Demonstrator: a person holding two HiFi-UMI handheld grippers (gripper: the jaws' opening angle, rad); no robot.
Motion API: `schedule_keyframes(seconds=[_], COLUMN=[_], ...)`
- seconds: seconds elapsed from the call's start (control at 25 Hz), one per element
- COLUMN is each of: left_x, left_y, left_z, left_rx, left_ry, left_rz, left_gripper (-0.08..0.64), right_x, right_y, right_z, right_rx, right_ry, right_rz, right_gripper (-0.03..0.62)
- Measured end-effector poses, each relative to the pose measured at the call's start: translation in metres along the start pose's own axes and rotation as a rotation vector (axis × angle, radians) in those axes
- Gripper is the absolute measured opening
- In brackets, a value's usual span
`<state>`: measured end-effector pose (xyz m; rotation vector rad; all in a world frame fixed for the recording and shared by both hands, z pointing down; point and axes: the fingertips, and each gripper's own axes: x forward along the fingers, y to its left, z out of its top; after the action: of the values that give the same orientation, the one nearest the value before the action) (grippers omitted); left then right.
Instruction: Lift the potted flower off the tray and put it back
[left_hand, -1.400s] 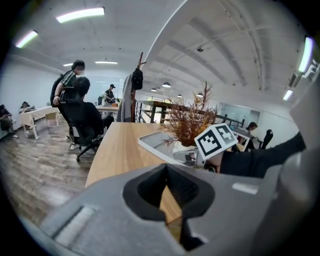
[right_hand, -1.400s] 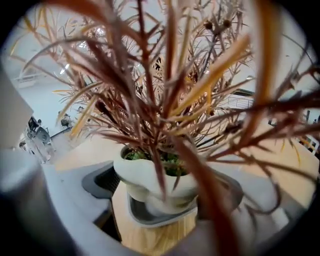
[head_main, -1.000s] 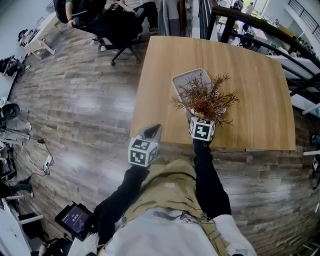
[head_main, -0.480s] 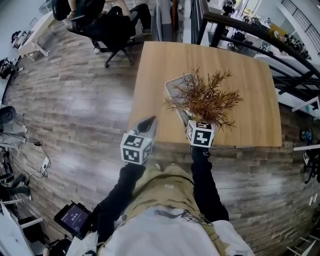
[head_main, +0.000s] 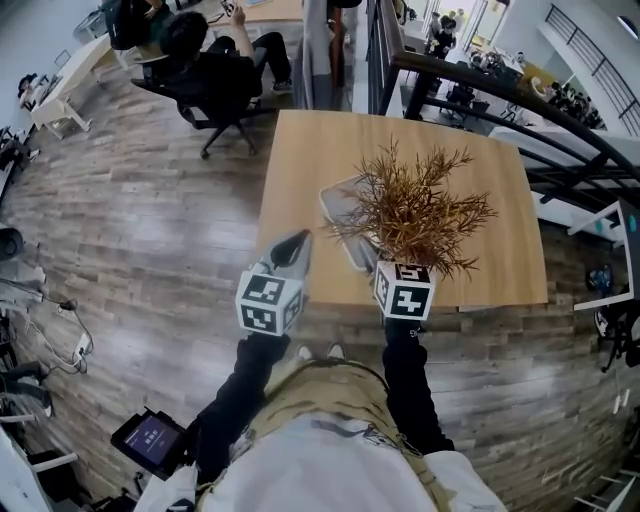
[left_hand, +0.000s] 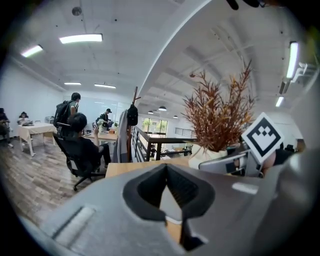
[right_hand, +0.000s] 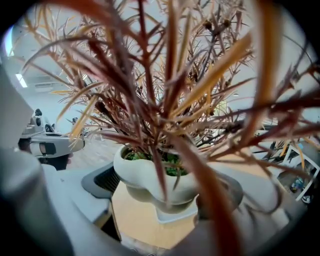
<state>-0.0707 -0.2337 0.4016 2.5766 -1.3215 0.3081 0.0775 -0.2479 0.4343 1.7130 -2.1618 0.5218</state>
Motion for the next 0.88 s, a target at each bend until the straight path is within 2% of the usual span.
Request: schedule_keyframes(seconds=[0.36,0.88], left_x=[-0.012,-0.016], left_y=[0.005,0.007], left_z=[0.008,0.016], left_rx=[0.014,0.027], left_ry=[-0.033,-0.044], left_rz=[0.018,0.038], left_gripper=[0.002,0.0], right_x=[-0.011,-0.018], right_y=[0.019,0.023], right_z=[0.008,0.013], right_rx=[-0.02,-0.03], right_ry=[-0.027,-0.035], right_rz=[0.025,0.037], right_gripper=[0.48,0.48])
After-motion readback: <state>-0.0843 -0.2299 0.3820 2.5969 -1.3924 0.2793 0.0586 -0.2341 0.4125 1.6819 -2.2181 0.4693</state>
